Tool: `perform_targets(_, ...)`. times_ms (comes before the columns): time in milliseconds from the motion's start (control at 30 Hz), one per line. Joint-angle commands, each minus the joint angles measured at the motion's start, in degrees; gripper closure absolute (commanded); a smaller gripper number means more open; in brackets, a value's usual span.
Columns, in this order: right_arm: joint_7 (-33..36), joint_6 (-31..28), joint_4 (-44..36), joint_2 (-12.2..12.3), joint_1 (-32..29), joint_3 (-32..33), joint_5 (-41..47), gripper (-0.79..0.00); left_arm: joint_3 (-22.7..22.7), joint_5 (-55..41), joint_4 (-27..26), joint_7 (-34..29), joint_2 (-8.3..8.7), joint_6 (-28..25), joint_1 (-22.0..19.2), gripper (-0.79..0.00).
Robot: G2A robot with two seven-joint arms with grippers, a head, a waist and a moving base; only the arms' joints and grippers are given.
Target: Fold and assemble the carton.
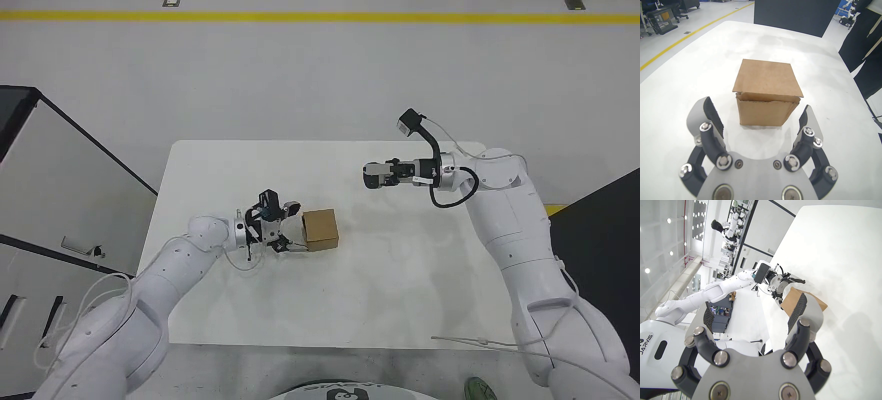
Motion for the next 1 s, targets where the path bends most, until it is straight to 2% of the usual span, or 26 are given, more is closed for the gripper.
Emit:
perform_targets(0,0.00,0.00,0.00,0.00,0.00,0.00,0.00,-0.785,-0.51,-0.57,-0.27,0.37,0.58,0.37,0.06,-0.785)
perform_targets(100,0.00,0.00,0.00,0.00,0.00,0.00,0.00,-0.785,-1.27,-0.62,-1.58,0.72,2.04,0.73,-0.17,-0.785)
perform_targets(233,0.00,0.00,0.00,0.00,0.00,0.00,0.00,-0.785,-2.98,-2.81,-7.36,0.23,5.05,0.23,0.31,-0.785)
perform_targets(400,0.00,0.00,0.00,0.00,0.00,0.00,0.00,-0.785,-6.81,-6.30,-17.75,-2.94,10.63,-2.95,2.48,-0.785)
perform_targets(567,0.00,0.00,0.00,0.00,0.00,0.00,0.00,-0.785,-13.18,-11.03,-28.82,-8.35,16.82,-8.36,6.77,-0.785)
perform_targets(633,0.00,0.00,0.00,0.00,0.00,0.00,0.00,-0.785,-15.34,-11.58,-32.61,-8.60,19.04,-8.60,9.03,-0.785)
perform_targets(767,0.00,0.00,0.00,0.00,0.00,0.00,0.00,-0.785,-18.44,-13.63,-38.22,-8.60,23.07,-8.60,12.67,-0.785)
perform_targets(967,0.00,0.00,0.00,0.00,0.00,0.00,0.00,-0.785,-21.64,-16.94,-44.31,-8.60,28.06,-8.60,16.31,-0.785)
